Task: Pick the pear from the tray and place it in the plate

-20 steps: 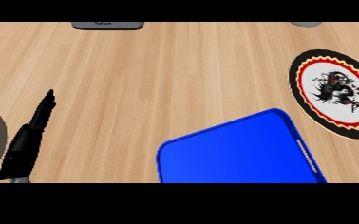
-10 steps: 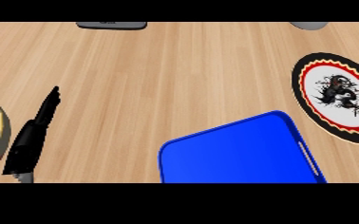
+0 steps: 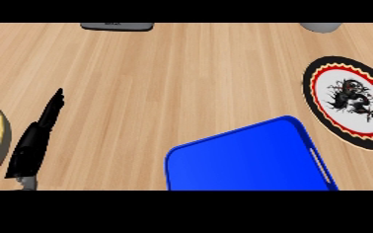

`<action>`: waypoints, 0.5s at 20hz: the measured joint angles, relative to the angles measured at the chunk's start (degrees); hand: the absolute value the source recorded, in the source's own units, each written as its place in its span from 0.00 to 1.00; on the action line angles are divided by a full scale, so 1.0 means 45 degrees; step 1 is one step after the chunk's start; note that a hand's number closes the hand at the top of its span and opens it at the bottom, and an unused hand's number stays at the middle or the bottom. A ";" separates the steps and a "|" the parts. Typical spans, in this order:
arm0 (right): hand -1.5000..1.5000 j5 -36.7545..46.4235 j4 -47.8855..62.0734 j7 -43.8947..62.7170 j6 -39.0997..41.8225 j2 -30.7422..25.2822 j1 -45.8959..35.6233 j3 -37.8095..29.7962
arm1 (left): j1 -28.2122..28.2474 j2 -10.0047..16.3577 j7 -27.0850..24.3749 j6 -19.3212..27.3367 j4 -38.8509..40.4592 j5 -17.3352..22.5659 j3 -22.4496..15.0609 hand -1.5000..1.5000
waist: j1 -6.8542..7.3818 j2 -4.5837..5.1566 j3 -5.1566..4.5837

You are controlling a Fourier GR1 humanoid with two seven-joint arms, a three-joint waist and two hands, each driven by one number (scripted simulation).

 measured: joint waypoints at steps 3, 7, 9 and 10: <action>1.00 0.0509 0.0087 0.0127 -0.0070 0.0578 -0.0308 0.0717 | 0.0046 -0.0084 0.0149 0.0027 -0.0180 -0.0051 -0.0058 0.50 | 0.0007 -0.0019 -0.0007; 1.00 0.1099 0.0449 0.0215 -0.0224 0.1316 -0.0743 0.1429 | 0.0197 -0.0212 0.0038 0.0137 -0.0145 -0.0224 -0.0098 0.50 | -0.0059 -0.0033 -0.0013; 1.00 0.1346 0.0643 0.0191 -0.0369 0.1793 -0.0722 0.1734 | 0.0253 -0.0093 -0.0073 -0.0010 -0.0105 -0.0111 0.0061 0.50 | -0.0100 -0.0043 -0.0019; 1.00 0.1493 0.0801 0.0204 -0.0406 0.1958 -0.0865 0.1879 | 0.0147 -0.0095 -0.0013 -0.0057 -0.0069 -0.0092 0.0069 0.50 | -0.0099 -0.0033 -0.0013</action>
